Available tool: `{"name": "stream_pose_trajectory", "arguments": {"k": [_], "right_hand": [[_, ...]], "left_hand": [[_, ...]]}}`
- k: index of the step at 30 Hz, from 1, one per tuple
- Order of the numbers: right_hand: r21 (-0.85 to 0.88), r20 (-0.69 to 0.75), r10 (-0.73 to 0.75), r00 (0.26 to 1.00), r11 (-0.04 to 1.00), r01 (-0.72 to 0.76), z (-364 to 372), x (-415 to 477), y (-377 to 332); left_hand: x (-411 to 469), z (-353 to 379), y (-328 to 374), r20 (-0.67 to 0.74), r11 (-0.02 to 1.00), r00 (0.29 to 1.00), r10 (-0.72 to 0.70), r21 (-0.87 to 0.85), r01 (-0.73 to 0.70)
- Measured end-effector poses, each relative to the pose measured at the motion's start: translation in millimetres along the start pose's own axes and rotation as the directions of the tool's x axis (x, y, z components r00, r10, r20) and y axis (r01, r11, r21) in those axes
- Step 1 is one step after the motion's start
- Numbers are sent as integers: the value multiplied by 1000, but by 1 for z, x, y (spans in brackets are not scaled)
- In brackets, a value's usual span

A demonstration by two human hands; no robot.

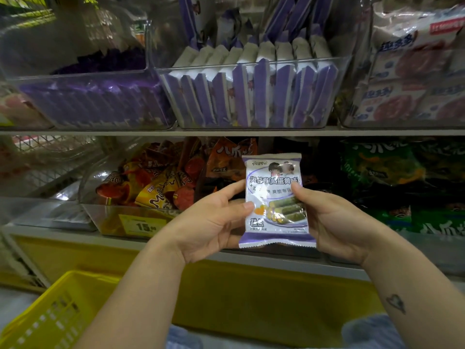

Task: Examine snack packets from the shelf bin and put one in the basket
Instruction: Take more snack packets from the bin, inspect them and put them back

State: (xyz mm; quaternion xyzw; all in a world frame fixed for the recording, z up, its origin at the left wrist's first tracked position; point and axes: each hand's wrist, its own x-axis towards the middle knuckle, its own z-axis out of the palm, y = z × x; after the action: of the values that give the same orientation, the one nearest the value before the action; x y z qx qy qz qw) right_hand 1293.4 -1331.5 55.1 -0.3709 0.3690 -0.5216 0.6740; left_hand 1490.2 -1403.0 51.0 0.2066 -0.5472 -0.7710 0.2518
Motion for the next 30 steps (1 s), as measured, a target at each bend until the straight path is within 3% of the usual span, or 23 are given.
{"name": "stream_pose_trajectory", "arguments": {"k": [2, 4, 7, 9, 12, 16, 21, 27, 30], "right_hand": [[-64, -31, -89, 996, 994, 87, -1, 2, 2], [-131, -65, -175, 983, 977, 165, 0, 6, 3], [-163, -34, -232, 972, 961, 224, 6, 9, 6], [-151, 27, -238, 971, 959, 239, 10, 9, 7], [-209, 48, -275, 960, 937, 279, 13, 9, 8], [-315, 2, -323, 946, 898, 307, 13, 11, 11], [-194, 42, -230, 972, 953, 234, 7, 10, 10], [-306, -28, -277, 961, 917, 255, -2, 6, 8], [-409, -24, -322, 946, 867, 285, -5, 3, 7]], "left_hand": [[5, 4, -3, -152, 985, 979, 137, 122, -119], [9, 10, -6, -253, 890, 891, 377, 366, -272], [11, 17, -8, -135, 672, 793, 594, 626, -396], [12, 19, -9, -72, 648, 822, 565, 655, -388], [10, 17, -8, -62, 725, 870, 489, 583, -366], [4, 15, -3, -46, 841, 889, 456, 349, -414], [0, 12, 0, 81, 953, 951, 297, 38, -301], [-6, 1, -1, 72, 975, 977, 202, 81, -208], [-7, -1, 2, 69, 968, 969, 238, 71, -242]]}}
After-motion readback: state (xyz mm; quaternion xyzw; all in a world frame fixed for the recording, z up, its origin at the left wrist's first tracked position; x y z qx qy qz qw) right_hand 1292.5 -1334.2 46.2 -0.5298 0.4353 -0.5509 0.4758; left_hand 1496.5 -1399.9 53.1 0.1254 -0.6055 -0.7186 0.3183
